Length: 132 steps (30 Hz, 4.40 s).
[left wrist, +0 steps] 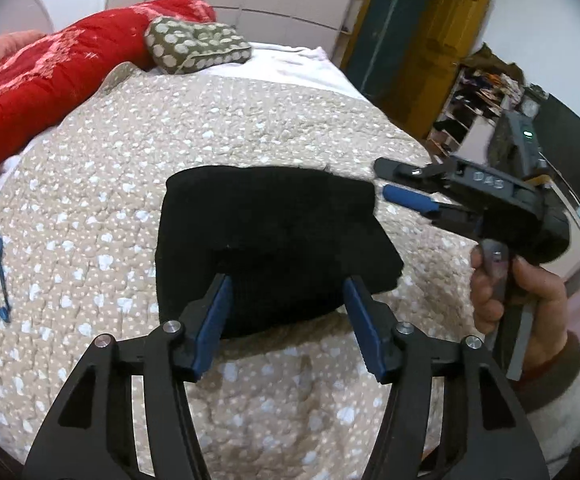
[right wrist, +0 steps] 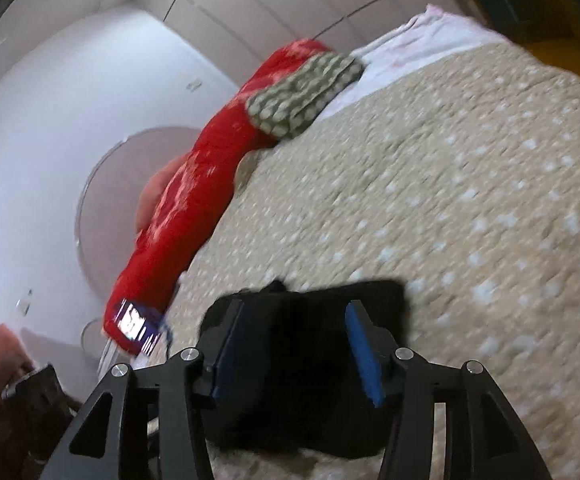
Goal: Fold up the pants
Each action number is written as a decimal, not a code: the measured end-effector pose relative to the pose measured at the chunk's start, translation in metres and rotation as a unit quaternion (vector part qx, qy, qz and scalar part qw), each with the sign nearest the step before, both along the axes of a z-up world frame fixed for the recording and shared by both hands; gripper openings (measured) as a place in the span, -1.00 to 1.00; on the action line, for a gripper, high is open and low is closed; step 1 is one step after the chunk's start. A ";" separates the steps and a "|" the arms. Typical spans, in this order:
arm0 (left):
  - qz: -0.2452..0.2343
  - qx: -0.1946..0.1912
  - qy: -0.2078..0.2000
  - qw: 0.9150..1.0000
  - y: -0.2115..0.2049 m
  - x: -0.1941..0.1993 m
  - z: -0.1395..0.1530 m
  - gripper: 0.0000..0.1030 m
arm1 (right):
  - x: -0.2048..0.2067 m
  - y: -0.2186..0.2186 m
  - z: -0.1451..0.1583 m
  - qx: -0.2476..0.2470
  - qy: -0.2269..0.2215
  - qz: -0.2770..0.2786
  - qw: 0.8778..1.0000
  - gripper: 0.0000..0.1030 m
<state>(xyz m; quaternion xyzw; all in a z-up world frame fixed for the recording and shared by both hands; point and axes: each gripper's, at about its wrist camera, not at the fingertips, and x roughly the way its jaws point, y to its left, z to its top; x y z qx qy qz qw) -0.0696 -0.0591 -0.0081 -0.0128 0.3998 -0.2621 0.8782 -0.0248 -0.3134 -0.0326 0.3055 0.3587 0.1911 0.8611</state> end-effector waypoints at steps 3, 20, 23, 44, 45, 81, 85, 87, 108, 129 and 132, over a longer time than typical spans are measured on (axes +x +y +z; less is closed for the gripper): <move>0.010 0.017 0.002 1.000 0.000 0.000 -0.007 0.14 | 0.002 0.009 -0.007 -0.010 0.013 0.009 1.000 0.12; 0.076 -0.009 0.039 0.996 0.017 0.045 -0.010 0.14 | 0.005 0.033 0.008 -0.121 -0.054 0.006 0.991 -0.81; 0.088 -0.002 0.045 0.995 0.009 0.058 -0.013 0.14 | 0.010 0.022 0.010 -0.142 -0.043 -0.008 0.989 -0.81; 0.114 0.048 0.086 0.989 -0.015 0.127 -0.045 0.34 | 0.039 0.049 -0.014 -0.266 0.021 0.014 0.964 -0.54; 0.115 0.050 0.087 0.988 -0.016 0.129 -0.046 0.35 | 0.044 0.045 -0.021 -0.267 0.029 0.010 0.963 -0.54; 0.145 0.049 0.088 0.984 -0.005 0.110 -0.037 0.58 | -0.027 0.045 0.003 -0.254 -0.003 0.038 0.966 -0.52; 0.147 0.059 0.083 0.984 -0.006 0.106 -0.041 0.58 | -0.006 0.043 -0.002 -0.258 0.011 0.020 0.966 -0.52; 0.147 0.058 0.086 0.984 -0.008 0.108 -0.045 0.58 | 0.006 0.041 -0.007 -0.255 0.018 0.016 0.967 -0.52; 0.146 0.057 0.083 0.984 -0.015 0.114 -0.050 0.59 | -0.018 0.044 -0.007 -0.265 0.031 0.029 0.963 -0.51; 0.133 -0.018 0.117 0.984 0.020 0.102 -0.036 0.59 | -0.005 0.010 -0.024 -0.181 0.060 -0.008 0.982 0.15; 0.125 -0.022 0.122 0.984 0.021 0.101 -0.042 0.59 | 0.002 0.009 -0.031 -0.178 0.065 -0.007 0.982 0.16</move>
